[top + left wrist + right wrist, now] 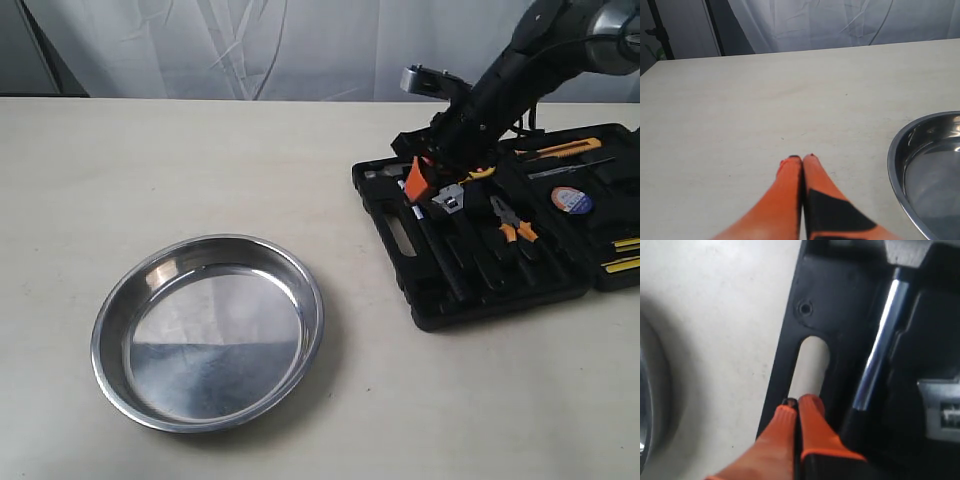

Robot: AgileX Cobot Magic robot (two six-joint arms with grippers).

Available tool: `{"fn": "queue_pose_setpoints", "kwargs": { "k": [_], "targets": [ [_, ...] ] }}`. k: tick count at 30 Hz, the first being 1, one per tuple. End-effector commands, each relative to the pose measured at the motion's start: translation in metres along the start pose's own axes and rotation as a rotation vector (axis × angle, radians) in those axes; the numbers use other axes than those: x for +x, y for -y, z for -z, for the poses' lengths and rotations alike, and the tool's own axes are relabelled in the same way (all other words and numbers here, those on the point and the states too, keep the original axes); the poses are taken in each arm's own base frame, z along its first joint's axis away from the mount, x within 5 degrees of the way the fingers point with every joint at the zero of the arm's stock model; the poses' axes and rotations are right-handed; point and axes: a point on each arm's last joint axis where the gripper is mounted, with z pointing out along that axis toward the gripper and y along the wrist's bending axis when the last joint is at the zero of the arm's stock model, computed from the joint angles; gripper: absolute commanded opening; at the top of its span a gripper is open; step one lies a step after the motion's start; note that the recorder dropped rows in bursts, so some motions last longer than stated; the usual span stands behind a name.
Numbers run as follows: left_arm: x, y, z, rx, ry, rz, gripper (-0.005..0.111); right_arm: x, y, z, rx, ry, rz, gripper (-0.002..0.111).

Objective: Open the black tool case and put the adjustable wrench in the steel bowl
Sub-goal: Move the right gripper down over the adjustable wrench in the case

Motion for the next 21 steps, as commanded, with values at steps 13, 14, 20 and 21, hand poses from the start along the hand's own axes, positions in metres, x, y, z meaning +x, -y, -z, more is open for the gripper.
{"fn": "queue_pose_setpoints", "kwargs": {
  "k": [13,14,20,21],
  "targets": [
    [-0.003,0.000,0.001,-0.002,0.021,-0.003,0.000,0.107,-0.013,0.062,0.545,0.152,-0.260,-0.001],
    [-0.003,0.000,0.001,-0.002,0.021,-0.003,0.000,0.102,-0.008,0.067,0.604,0.206,-0.262,-0.001],
    [-0.003,0.000,0.001,-0.002,0.021,-0.003,0.000,0.037,0.022,0.082,0.659,0.355,-0.228,-0.001],
    [-0.003,0.000,0.001,-0.002,0.021,-0.003,0.000,0.025,0.027,0.079,0.654,0.323,-0.224,-0.001]
  ]
}}
